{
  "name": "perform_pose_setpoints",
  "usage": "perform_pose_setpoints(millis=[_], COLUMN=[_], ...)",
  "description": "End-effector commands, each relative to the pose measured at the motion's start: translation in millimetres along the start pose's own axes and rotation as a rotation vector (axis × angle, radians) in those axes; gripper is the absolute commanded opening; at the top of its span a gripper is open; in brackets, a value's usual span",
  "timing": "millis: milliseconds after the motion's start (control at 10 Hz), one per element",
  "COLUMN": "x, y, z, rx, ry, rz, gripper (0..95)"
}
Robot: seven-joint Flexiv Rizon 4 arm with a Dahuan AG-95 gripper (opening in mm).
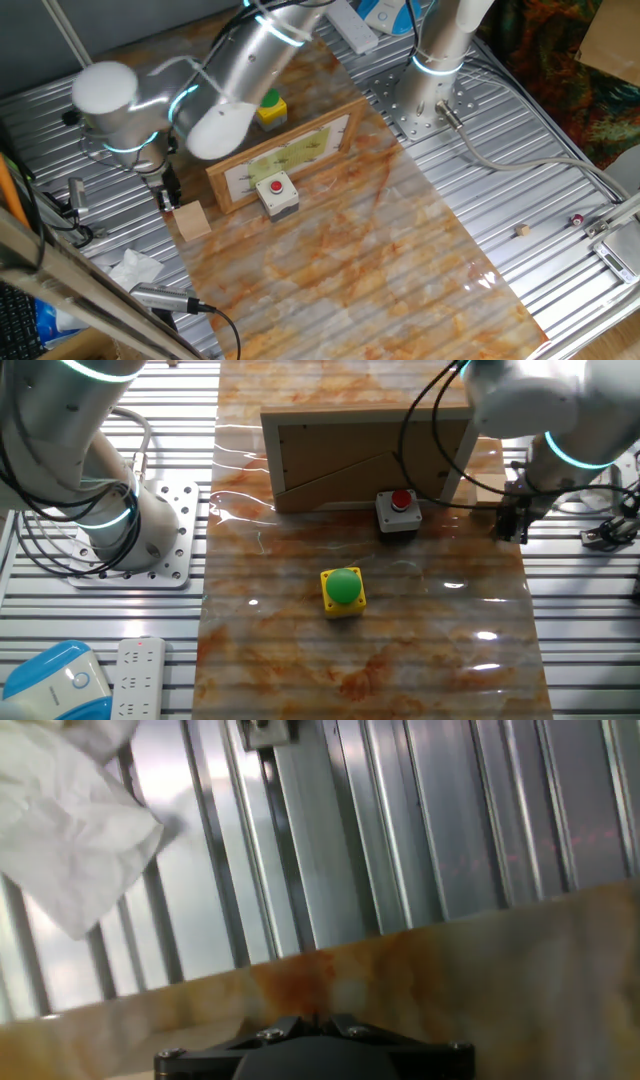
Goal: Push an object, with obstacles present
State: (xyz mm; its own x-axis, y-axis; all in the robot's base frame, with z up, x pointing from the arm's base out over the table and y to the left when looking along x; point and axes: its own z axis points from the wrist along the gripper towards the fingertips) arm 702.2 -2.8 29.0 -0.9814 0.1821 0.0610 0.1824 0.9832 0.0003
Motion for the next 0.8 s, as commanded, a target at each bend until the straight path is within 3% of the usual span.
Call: perform_pose_setpoints(millis=[100,200,400,800], x=[-0.8,-0.3,2.1,2.1], y=[-1.8,-0.8,0.4,0.4], z=[-54.8,-63.0,-72.2,-72.4], rx=[-0.032,-0.052,-0.047,-0.045], ry=[0.083,0.085,0.094,0.094], rz=[-0.020,-0.012,-0.007,-0.013], gripper=[0.0,0.0,0.0,0.0])
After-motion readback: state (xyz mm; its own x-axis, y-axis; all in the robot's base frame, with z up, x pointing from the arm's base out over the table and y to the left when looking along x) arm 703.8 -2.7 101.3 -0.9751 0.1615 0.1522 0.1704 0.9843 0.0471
